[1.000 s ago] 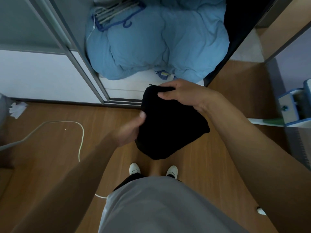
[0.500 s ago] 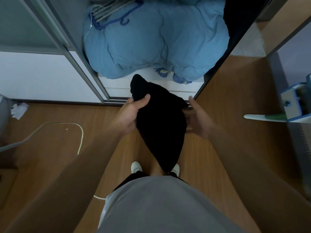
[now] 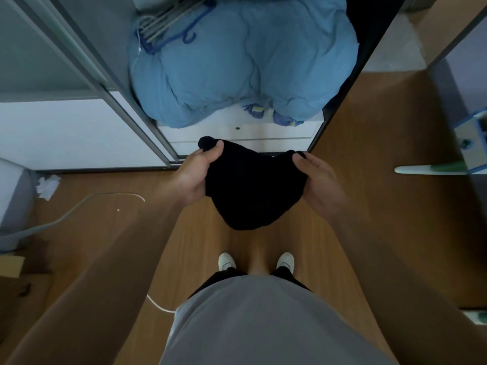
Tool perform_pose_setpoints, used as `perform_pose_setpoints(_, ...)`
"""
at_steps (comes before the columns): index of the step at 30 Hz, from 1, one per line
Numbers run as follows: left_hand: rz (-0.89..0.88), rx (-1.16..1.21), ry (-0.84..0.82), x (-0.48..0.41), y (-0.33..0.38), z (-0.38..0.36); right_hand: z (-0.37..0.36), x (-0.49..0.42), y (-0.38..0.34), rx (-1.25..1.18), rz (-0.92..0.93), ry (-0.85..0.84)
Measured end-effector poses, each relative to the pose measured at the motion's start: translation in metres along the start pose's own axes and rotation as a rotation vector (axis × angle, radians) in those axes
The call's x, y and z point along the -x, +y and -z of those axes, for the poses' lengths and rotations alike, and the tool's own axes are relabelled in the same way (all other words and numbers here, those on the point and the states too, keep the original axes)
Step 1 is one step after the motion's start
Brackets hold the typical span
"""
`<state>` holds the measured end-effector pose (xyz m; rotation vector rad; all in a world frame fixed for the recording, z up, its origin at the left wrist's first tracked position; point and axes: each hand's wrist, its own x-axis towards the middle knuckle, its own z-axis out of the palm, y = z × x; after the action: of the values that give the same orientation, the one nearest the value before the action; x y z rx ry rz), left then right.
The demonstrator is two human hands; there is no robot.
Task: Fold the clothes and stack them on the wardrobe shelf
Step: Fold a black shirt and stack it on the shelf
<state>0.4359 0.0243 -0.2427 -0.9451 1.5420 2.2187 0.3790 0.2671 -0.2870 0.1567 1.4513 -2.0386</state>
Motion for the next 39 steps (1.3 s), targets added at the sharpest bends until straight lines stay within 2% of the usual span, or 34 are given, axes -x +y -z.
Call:
perform_pose_setpoints(2,0.048,0.010,-0.046,0.002,0.001,-0.001,0.002,0.003,0.003,0.136,-0.007,-0.051)
perform_pose_setpoints(5,0.089,0.051,-0.120,0.004,0.002,-0.004,-0.003,0.010,0.011,0.509,0.004,-0.173)
perform_pose_setpoints(7,0.097,0.077,-0.155,0.004,0.004,-0.006,-0.010,0.011,0.016,0.597,0.046,-0.207)
perform_pose_setpoints(13,0.077,0.061,-0.170,0.000,0.013,-0.002,-0.022,0.013,0.019,0.385,0.167,-0.131)
perform_pose_setpoints(18,0.000,0.180,-0.314,-0.004,0.001,0.012,-0.037,0.014,0.021,0.028,0.091,-0.139)
perform_pose_setpoints(21,0.013,0.203,-0.385,-0.007,-0.029,0.025,-0.044,0.013,0.021,-0.040,0.052,-0.133)
perform_pose_setpoints(25,-0.053,0.141,-0.449,-0.010,-0.062,0.032,-0.046,0.012,0.018,-0.052,-0.021,0.013)
perform_pose_setpoints(27,-0.158,0.085,-0.371,-0.011,-0.069,0.025,-0.044,0.013,0.016,-0.040,-0.024,0.054)
perform_pose_setpoints(30,-0.314,-0.100,-0.127,-0.008,-0.060,0.010,-0.040,0.017,0.012,0.000,-0.030,0.119)
perform_pose_setpoints(32,-0.396,-0.211,-0.053,-0.004,-0.050,0.002,-0.034,0.019,0.008,0.005,-0.051,0.159)
perform_pose_setpoints(35,-0.449,-0.295,-0.046,0.002,-0.032,-0.003,-0.025,0.021,0.001,-0.044,-0.094,0.116)
perform_pose_setpoints(39,-0.371,-0.402,-0.166,0.004,-0.020,-0.002,-0.024,0.024,-0.005,-0.080,-0.092,-0.050)
